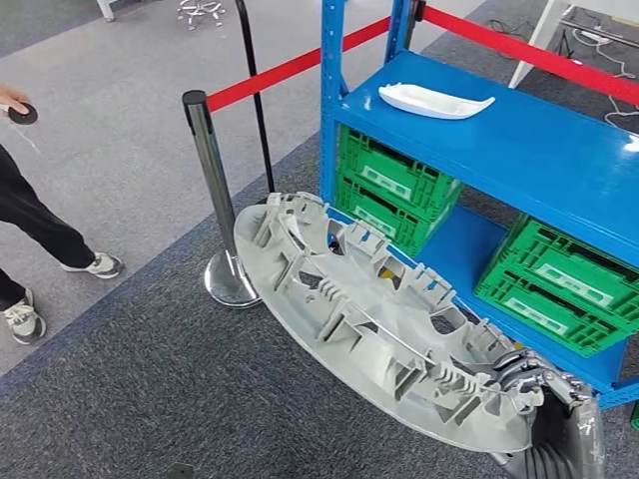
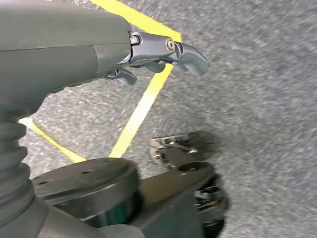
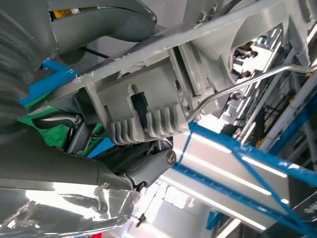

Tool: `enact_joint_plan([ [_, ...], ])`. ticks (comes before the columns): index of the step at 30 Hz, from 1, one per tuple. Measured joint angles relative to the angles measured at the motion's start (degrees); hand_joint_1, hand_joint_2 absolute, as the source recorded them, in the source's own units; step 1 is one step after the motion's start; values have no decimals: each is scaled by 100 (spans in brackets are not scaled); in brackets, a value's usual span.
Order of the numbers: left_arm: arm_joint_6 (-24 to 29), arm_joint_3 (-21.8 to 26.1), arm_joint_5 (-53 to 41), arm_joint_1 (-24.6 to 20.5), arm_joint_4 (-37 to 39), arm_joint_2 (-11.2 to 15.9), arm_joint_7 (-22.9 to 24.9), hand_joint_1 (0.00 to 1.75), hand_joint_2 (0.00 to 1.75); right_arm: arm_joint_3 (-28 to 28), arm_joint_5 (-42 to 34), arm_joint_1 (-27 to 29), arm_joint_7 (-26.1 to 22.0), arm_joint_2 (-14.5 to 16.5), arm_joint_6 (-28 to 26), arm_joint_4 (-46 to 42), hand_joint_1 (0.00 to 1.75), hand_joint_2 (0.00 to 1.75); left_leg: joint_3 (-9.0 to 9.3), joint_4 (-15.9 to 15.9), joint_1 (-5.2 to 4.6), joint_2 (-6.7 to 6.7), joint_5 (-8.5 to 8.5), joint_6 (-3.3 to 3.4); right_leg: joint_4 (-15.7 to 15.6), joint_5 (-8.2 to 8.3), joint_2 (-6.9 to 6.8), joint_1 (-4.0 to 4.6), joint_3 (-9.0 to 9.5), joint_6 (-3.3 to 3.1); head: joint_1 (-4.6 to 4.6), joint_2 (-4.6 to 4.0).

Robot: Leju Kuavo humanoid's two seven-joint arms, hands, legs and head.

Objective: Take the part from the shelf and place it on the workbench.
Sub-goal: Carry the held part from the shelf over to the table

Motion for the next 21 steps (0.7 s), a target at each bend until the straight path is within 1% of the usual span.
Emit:
enact_joint_plan([
  [1,-4,-5,-25,-1,0,-13,20,0,175,1,-18,-3,-11,-30,-3,-39,175,175,6,-13,16,-51,10,31,191,-125,134,-9,-86,25,12,0],
  [2,-6,-11,-37,-11,0,-27,29,0,175,1,-34,-8,-20,-58,-3,-69,175,175,9,-15,26,-104,13,54,508,-299,290,-17,-237,41,26,0],
  [3,-16,-18,-43,-24,0,-39,22,0,175,2,-48,-15,-32,-83,0,-95,175,175,10,-14,27,-160,11,70,912,-489,403,-18,-428,48,38,0],
  [4,-36,-22,-47,-36,0,-49,-8,0,175,2,-55,-28,-49,-109,8,-113,175,175,13,-14,26,-222,10,79,1299,-631,453,-18,-619,53,44,0],
  [5,-60,-25,-50,-40,0,-54,-60,0,175,2,-60,-53,-72,-140,24,-127,175,175,17,-12,25,-287,10,81,1544,-676,477,-19,-753,56,47,0],
  [6,-83,-26,-45,-42,0,-55,-132,0,175,2,-67,-91,-111,-182,57,-146,175,175,25,-11,26,-356,10,80,1567,-598,486,-23,-787,57,48,0],
  [7,-98,-27,-28,-48,0,-55,-209,0,175,2,-80,-146,-156,-234,107,-171,175,175,34,-7,29,-428,10,78,1357,-418,504,-32,-710,59,47,0],
  [8,-99,-26,6,-64,-1,-55,-274,0,175,3,-107,-228,-203,-291,177,-203,175,175,44,0,38,-498,10,71,962,-175,569,-50,-537,65,48,0],
  [9,-96,-23,54,-91,-2,-52,-320,0,175,7,-148,-333,-244,-349,261,-235,175,175,49,5,45,-563,13,54,566,-3,692,-73,-352,78,47,0],
  [10,-92,-17,104,-135,-5,-48,-350,0,175,11,-199,-455,-270,-400,346,-263,175,175,39,25,47,-623,17,30,239,109,815,-91,-197,82,47,0],
  [11,-88,-8,152,-182,-8,-44,-368,0,175,16,-251,-590,-283,-445,426,-282,175,175,17,34,53,-677,30,-1,49,151,908,-99,-100,77,47,0],
  [12,-87,3,190,-222,-10,-40,-379,0,175,20,-296,-724,-282,-485,489,-291,175,175,-11,35,59,-730,53,-40,2,132,940,-92,-73,57,44,0],
  [13,-88,15,218,-251,-11,-39,-389,0,175,21,-329,-848,-278,-521,534,-297,175,175,-38,33,68,-785,78,-77,-14,149,902,-76,-68,24,43,0],
  [14,-88,25,237,-263,-11,-38,-395,0,175,22,-349,-955,-273,-551,564,-297,175,175,-57,21,81,-813,95,-111,-10,165,845,-70,-70,-13,43,0],
  [15,-89,32,248,-267,-12,-39,-399,0,175,22,-360,-1037,-269,-578,582,-298,175,175,-86,57,77,-744,73,-142,-15,179,785,-68,-71,-53,33,0],
  [16,-90,36,258,-272,-13,-40,-403,0,175,22,-366,-1091,-268,-597,593,-301,175,175,-154,185,69,-617,-11,-166,-26,189,718,-68,-70,-91,16,0],
  [17,-105,43,287,-282,-14,-42,-405,0,175,22,-366,-1124,-271,-608,598,-303,175,175,-283,444,59,-456,-162,-184,-34,195,641,-66,-70,-126,1,0],
  [18,-136,63,343,-296,-14,-45,-407,0,175,22,-354,-1151,-281,-619,597,-306,175,175,-469,822,48,-302,-354,-201,-35,194,560,-55,-76,-153,-14,0],
  [19,-179,97,422,-309,-15,-48,-407,0,175,22,-320,-1179,-299,-628,587,-308,175,175,-676,1243,49,-232,-537,-210,-34,193,477,-43,-83,-169,-21,0],
  [20,-226,141,508,-316,-15,-51,-407,0,175,22,-267,-1212,-322,-639,571,-309,175,175,-841,1582,50,-205,-655,-211,-34,191,396,-33,-88,-178,-19,0],
  [21,-261,190,573,-314,-15,-53,-403,0,175,22,-208,-1250,-346,-655,550,-310,175,175,-916,1742,49,-198,-667,-204,-34,190,322,-24,-91,-184,-20,0],
])
